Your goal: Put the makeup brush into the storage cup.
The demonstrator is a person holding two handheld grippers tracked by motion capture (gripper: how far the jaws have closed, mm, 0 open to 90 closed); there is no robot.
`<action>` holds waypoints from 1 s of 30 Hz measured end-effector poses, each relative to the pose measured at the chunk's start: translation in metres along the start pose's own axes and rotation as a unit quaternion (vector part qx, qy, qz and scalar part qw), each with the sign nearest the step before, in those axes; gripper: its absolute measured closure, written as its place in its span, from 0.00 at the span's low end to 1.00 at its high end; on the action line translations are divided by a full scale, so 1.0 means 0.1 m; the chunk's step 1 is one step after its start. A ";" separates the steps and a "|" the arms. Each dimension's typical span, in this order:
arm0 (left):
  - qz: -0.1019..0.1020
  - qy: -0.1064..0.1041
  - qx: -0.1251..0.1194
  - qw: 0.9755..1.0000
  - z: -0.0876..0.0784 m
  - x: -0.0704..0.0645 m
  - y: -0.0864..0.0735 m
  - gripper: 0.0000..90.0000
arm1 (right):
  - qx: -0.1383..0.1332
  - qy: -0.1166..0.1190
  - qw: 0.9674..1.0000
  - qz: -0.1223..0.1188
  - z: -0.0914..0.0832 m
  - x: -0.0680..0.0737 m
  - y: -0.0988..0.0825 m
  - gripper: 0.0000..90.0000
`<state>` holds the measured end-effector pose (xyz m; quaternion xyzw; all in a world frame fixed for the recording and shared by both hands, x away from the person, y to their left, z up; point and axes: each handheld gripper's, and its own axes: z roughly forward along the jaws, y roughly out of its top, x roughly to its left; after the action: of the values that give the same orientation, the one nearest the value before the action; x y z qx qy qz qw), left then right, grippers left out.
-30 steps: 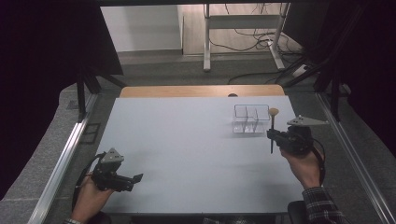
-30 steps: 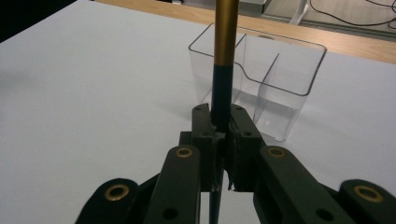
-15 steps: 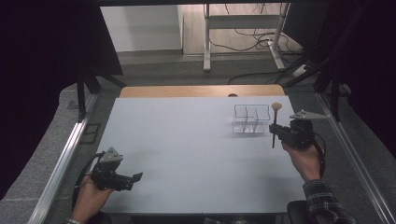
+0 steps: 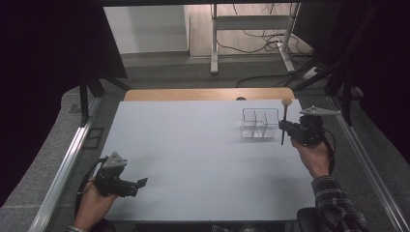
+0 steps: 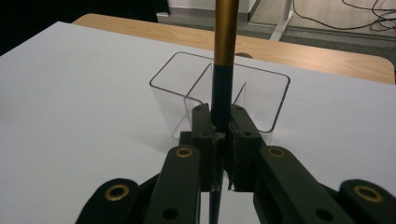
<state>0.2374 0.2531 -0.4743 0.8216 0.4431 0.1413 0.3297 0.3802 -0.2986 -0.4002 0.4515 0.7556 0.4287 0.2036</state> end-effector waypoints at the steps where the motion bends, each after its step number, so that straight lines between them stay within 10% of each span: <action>1: 0.001 0.000 0.000 1.000 0.00 0.00 0.00 0.00 | -0.001 0.000 1.000 0.002 0.01 -0.01 0.01 0.92; 30: 0.001 0.000 -0.003 1.000 0.00 0.00 0.01 0.00 | -0.014 -0.012 1.000 0.006 0.24 -0.16 0.29 0.92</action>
<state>0.2378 0.2534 -0.4736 0.8211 0.4416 0.1428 0.3322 0.4198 -0.2946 -0.3905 0.4578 0.7443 0.4352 0.2169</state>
